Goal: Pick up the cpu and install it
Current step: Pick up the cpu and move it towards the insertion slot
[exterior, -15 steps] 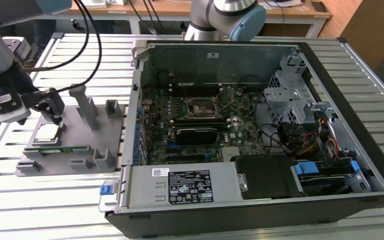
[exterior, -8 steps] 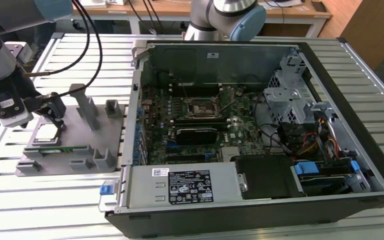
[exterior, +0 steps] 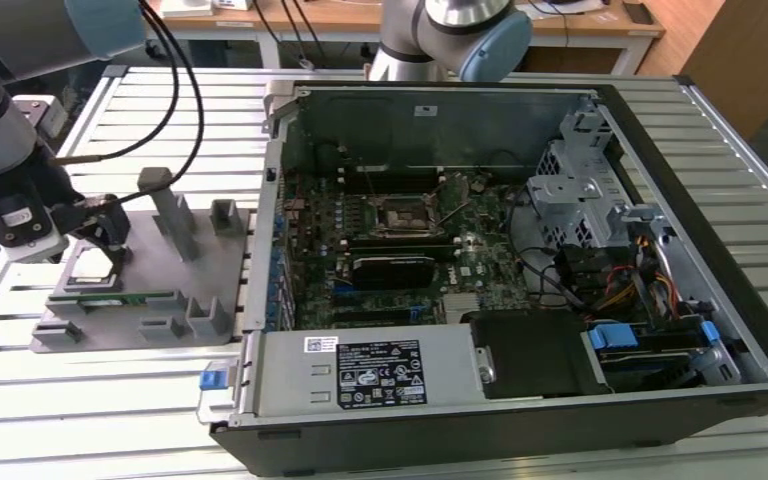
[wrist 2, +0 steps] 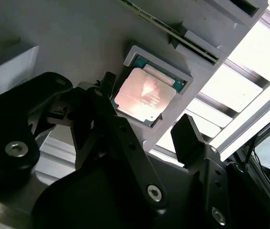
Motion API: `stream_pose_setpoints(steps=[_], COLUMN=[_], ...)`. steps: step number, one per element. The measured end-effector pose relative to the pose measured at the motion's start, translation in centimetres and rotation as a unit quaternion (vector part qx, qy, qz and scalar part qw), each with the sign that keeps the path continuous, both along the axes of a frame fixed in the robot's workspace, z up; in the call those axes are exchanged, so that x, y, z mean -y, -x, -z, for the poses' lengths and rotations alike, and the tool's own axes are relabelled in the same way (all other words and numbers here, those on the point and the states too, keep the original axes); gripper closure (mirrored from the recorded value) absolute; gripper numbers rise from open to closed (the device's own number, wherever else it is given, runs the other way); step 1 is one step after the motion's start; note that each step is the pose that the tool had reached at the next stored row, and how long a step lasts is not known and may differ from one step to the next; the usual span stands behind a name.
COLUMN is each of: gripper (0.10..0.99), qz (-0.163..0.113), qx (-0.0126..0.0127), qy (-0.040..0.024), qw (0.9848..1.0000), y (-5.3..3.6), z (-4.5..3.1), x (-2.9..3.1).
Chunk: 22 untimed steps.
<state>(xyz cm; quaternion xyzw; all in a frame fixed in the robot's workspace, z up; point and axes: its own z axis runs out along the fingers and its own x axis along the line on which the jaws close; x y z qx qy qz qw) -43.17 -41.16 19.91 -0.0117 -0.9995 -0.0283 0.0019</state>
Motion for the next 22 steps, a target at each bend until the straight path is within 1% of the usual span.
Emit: stream_pose_setpoints(steps=[1,2,7,9,10,17,19,20,21,22], gripper=[0.278,0.349,0.349,0.365,0.431,0.431,0.447,0.510,0.510,0.545], qz=[0.000,0.000,0.000,0.000,0.000,0.000,0.000,0.000,0.000,0.000], qx=[0.0000,0.0001,0.0001,0.0000,0.0000,0.0000,0.0000,-0.0002,-0.0002,-0.0002], qy=[0.0000,0.0000,0.0000,0.0000,0.0000,0.0000,0.0001,0.0002,0.0002,0.0002], qw=[1.0000,1.0000,1.0000,1.0000,1.0000,1.0000,1.0000,1.0000,1.0000,1.0000], y=[0.03,0.05,0.11,0.12,0.13,0.24,0.24,0.25,0.24,0.24], z=[0.15,0.29,0.79,0.95,1.03,1.51,1.60,1.61,1.62,1.62], x=[0.00,0.00,-0.19,-0.26,-0.30,-0.33,-0.33,-0.33,-0.33,-0.33])
